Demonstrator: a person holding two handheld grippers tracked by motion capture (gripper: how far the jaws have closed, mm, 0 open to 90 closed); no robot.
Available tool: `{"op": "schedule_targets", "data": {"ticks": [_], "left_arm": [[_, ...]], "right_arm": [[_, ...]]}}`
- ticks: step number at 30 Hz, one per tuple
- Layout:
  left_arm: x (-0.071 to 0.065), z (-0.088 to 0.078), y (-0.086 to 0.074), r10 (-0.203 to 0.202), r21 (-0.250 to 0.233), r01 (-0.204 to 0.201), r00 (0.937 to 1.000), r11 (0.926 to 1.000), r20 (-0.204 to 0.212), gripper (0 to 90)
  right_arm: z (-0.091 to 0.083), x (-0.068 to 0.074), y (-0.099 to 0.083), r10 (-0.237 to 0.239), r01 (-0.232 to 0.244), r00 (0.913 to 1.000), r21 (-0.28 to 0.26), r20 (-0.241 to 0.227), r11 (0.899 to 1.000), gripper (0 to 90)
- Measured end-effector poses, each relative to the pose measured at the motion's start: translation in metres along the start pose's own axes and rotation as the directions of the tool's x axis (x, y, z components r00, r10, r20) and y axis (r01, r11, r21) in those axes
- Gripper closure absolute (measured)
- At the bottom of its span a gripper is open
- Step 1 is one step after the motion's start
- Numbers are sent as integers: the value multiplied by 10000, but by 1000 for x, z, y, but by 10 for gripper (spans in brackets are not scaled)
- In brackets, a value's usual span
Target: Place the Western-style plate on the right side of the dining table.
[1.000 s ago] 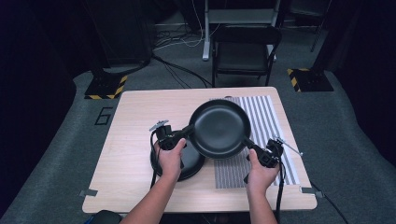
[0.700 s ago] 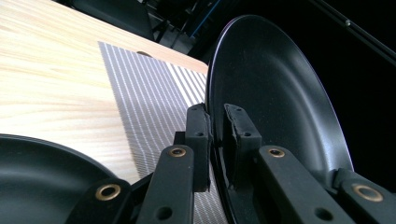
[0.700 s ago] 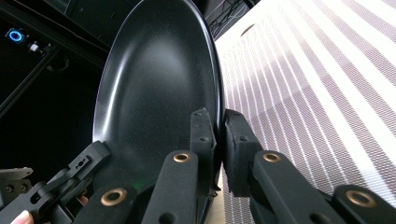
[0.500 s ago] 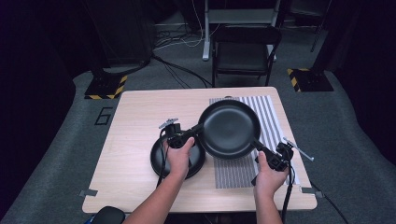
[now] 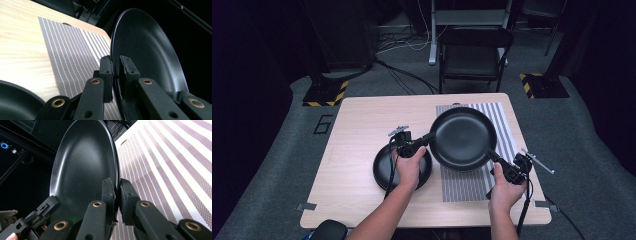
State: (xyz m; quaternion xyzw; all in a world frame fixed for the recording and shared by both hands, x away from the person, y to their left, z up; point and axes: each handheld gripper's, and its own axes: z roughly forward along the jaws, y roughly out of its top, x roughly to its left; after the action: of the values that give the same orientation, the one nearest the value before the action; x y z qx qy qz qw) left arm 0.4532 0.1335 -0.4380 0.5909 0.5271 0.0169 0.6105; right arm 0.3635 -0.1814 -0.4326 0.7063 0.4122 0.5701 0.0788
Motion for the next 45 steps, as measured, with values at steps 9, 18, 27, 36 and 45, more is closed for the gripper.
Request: {"op": "schedule_targets", "data": {"ticks": [9, 18, 27, 36, 45], "left_arm": [[-2, 15, 3, -50, 181, 50, 10000, 9998, 36, 815], [-4, 25, 12, -109, 238, 109, 9999, 9997, 1, 816], [0, 38, 19, -273, 484, 280, 9995, 9984, -164, 816], [7, 56, 19, -476, 615, 493, 9984, 9969, -289, 817], [9, 70, 19, -705, 874, 727, 9971, 9935, -283, 821]], "right_arm": [[2, -7, 9, 71, -70, 9999, -78, 155, 9999, 834], [8, -8, 20, 70, -69, 9999, -63, 156, 10000, 833], [18, -11, 30, 64, -65, 9997, 25, 234, 10000, 833], [32, -20, 36, 210, -216, 9988, 121, 450, 9997, 833], [36, -30, 42, 406, -416, 9976, 155, 556, 9990, 834]]}}
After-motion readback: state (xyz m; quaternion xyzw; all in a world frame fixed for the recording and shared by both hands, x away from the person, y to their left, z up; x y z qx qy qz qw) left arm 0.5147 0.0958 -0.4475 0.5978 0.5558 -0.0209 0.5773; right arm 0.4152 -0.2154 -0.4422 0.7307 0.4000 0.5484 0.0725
